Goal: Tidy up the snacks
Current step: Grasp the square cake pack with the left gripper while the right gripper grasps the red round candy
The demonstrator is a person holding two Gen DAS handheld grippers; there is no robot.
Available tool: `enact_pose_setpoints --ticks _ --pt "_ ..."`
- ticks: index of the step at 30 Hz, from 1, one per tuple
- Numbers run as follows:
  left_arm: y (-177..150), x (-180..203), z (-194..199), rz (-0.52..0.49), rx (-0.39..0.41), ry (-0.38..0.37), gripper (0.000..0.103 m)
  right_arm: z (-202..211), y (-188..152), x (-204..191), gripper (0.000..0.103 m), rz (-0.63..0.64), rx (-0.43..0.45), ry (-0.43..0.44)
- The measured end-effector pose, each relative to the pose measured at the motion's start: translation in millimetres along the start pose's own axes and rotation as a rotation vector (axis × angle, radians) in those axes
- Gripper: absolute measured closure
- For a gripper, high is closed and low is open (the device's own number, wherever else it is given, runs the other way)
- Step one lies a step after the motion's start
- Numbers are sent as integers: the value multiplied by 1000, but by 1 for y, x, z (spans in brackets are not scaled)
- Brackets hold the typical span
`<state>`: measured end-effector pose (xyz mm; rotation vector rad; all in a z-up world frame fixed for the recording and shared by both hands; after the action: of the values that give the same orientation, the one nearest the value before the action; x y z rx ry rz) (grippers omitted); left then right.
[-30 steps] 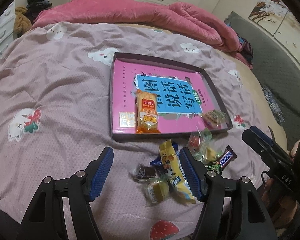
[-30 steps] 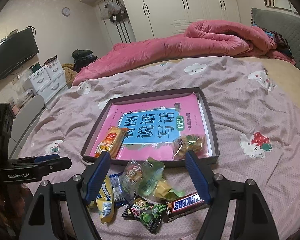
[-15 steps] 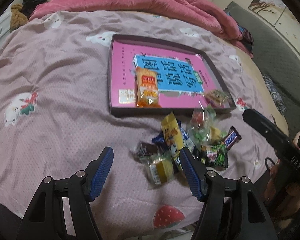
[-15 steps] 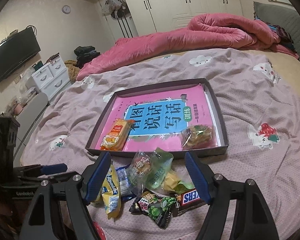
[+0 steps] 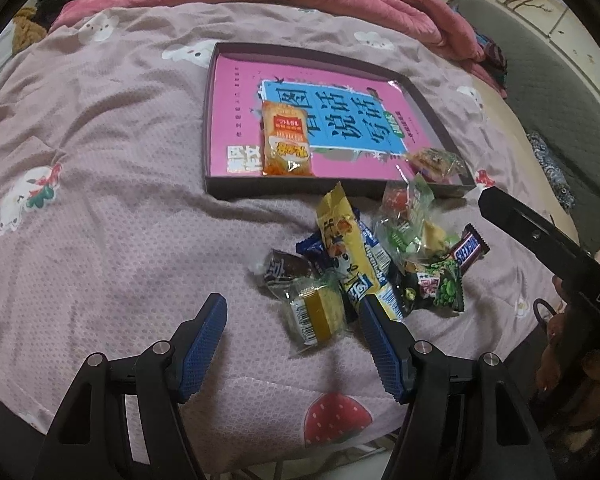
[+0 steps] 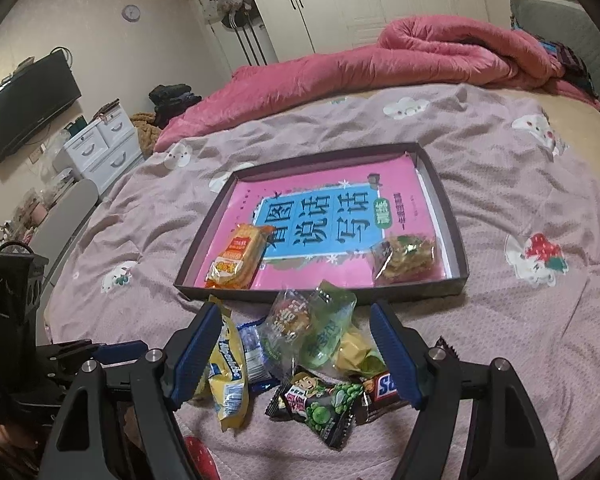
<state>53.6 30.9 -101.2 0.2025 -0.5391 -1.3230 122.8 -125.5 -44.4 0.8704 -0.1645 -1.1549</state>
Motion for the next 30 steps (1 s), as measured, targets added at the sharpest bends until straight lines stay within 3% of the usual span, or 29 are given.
enact_pose_setpoints --ticks 7,23,30 --pt "-9 3 -13 0 -32 -11 33 -22 -10 -3 27 -38 -71 25" --pt "-14 2 -31 16 -64 -16 33 -65 -24 6 44 -184 -182 45" --pt "-12 1 -34 20 -59 -14 33 -80 -21 -1 60 -184 -183 40"
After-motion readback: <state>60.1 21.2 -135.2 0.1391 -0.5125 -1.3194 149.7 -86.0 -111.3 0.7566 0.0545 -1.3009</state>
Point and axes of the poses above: each gripper's, at about its wrist camera, not at the fingertips, and z roughly against the way its jaws point, x to its right, y to its top, the point moved 7 cm from there along -z, roughly the way its jaws point, and after that the axes turned 3 degrees about x, right-handed, at the moved point
